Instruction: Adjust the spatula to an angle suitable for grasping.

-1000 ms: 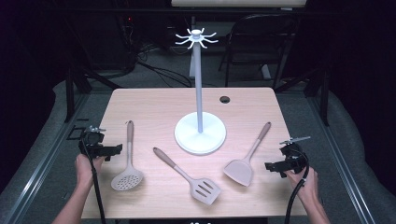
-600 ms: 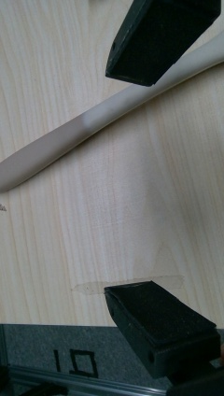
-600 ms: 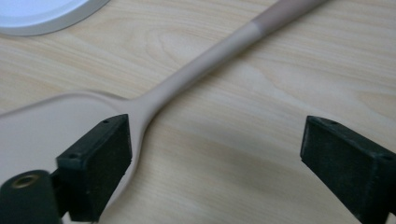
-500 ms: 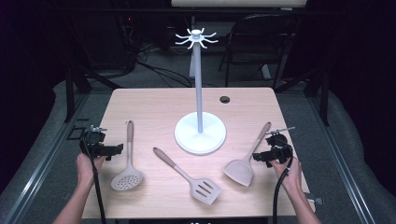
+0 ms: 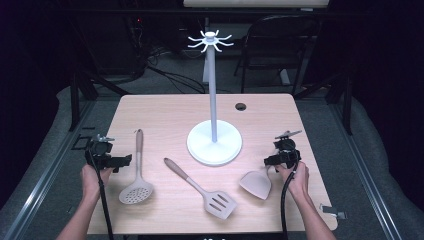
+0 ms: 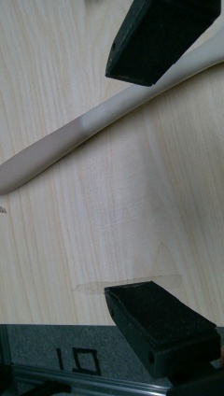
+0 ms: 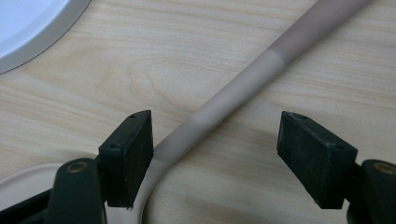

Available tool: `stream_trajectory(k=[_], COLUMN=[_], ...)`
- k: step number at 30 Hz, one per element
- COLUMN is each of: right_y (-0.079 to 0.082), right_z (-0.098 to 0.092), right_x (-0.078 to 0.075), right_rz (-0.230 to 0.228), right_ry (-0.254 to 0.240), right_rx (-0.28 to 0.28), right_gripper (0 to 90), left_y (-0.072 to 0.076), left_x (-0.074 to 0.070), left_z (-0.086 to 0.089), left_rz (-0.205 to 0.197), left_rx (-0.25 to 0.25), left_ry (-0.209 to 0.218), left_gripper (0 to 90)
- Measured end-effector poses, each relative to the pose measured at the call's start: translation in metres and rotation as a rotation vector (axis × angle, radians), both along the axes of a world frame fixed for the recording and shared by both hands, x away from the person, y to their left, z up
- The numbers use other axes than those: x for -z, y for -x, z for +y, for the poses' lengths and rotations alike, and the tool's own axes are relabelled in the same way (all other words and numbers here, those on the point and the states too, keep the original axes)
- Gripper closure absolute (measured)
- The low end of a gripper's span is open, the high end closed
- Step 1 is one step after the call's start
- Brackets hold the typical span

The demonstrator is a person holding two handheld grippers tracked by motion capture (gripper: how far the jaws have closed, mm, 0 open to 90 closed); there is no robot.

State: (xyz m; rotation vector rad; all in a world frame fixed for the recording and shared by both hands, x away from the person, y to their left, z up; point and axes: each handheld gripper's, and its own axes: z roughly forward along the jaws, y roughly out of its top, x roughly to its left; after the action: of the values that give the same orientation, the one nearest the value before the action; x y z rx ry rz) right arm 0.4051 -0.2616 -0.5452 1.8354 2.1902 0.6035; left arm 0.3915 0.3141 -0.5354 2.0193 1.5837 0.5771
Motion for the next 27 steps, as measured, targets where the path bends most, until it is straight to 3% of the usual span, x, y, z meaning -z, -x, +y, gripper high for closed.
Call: stream_trajectory(k=[10,27], right_y=[0.0004,0.0011], right_z=[0.0054,0.0081], right_x=[0.0043,0.0011], right_rz=[0.018,0.03], right_ry=[-0.03,-0.008], right_rx=[-0.015,-0.039], right_gripper=[43.3,50.2], left_y=[0.0006,0.0019], left_x=[-0.0012,-0.002], left_z=[-0.0034,-0.0034], left_rz=[-0.002,0.008], left_rx=[0.002,-0.002], left_ry=[-0.009,-0.015], left_gripper=[0.0,0.1])
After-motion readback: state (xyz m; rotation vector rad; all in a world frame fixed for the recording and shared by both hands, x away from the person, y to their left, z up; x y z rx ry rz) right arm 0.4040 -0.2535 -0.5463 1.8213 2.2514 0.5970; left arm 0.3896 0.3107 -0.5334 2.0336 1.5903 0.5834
